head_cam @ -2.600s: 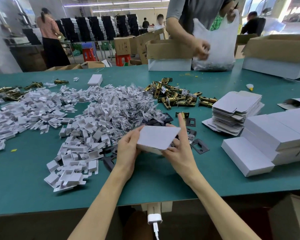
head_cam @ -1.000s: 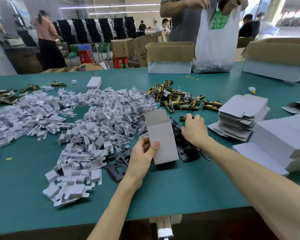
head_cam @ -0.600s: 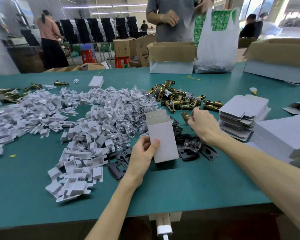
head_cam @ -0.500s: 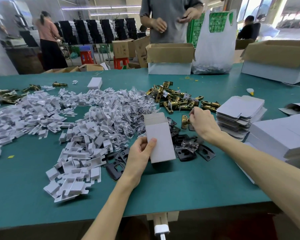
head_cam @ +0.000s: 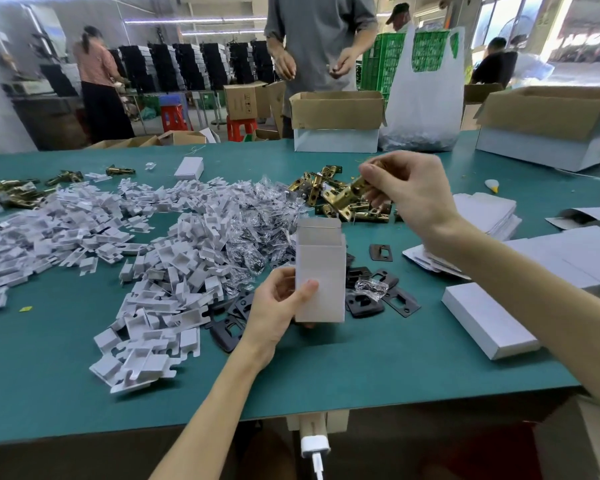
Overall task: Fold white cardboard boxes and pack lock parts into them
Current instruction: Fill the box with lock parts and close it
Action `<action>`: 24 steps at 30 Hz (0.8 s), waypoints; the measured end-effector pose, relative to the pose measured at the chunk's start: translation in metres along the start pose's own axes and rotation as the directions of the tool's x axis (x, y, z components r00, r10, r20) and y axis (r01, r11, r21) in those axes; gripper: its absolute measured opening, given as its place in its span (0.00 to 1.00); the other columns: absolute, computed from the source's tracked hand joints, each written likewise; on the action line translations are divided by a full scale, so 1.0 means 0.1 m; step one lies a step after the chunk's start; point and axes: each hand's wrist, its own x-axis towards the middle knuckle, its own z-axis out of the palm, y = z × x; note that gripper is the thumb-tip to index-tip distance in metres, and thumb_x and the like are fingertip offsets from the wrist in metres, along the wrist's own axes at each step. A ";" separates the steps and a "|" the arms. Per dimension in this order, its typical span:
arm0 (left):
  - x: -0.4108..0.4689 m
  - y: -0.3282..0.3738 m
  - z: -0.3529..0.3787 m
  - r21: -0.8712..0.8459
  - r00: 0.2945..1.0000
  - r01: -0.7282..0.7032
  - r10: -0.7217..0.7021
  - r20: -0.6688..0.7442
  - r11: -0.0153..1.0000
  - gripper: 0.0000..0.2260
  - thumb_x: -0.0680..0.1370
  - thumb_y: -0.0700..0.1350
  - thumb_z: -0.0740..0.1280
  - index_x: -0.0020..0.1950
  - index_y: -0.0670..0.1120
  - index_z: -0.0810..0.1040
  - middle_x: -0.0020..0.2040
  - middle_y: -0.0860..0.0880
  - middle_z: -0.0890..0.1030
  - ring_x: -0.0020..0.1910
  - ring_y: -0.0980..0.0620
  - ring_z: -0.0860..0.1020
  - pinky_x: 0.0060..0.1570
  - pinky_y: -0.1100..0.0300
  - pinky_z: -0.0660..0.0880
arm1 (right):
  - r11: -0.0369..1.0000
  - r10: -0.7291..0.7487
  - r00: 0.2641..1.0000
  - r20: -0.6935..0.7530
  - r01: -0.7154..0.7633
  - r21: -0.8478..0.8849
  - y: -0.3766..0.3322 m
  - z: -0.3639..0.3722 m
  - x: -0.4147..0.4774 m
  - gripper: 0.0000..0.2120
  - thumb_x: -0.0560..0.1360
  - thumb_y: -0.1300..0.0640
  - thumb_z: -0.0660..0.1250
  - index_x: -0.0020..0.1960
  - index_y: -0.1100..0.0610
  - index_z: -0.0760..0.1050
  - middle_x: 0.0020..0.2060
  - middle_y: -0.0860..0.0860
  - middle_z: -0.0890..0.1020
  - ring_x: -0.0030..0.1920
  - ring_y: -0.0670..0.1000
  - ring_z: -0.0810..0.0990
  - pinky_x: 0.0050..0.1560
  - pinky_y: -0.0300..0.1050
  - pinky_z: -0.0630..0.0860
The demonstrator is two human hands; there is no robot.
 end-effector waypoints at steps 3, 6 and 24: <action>0.01 -0.01 -0.01 0.023 0.999 -0.030 0.029 0.029 0.999 0.18 0.75 0.49 0.76 0.62 0.45 0.81 0.58 0.48 0.86 0.59 0.47 0.84 0.59 0.49 0.82 | 0.993 -0.086 0.993 0.078 0.091 -0.069 -0.19 0.09 -0.02 0.06 0.77 0.61 0.73 0.52 0.62 0.82 0.39 0.54 0.86 0.36 0.55 0.85 0.39 0.46 0.83; 0.01 0.00 -0.01 0.010 0.998 -0.044 0.044 0.041 0.999 0.17 0.75 0.48 0.76 0.62 0.44 0.81 0.59 0.47 0.86 0.60 0.46 0.83 0.62 0.46 0.80 | 0.971 -0.088 0.978 0.187 0.127 -0.205 -0.23 0.21 -0.07 0.05 0.77 0.60 0.74 0.51 0.61 0.82 0.38 0.54 0.86 0.36 0.56 0.85 0.40 0.50 0.84; 0.00 0.02 0.00 -0.008 0.996 -0.031 0.032 0.083 0.999 0.18 0.76 0.49 0.75 0.63 0.45 0.79 0.60 0.48 0.86 0.60 0.47 0.84 0.62 0.52 0.80 | 0.856 -0.149 0.937 0.315 0.282 -0.434 -0.28 0.27 -0.19 0.05 0.74 0.55 0.77 0.48 0.55 0.87 0.37 0.44 0.80 0.35 0.41 0.78 0.42 0.33 0.73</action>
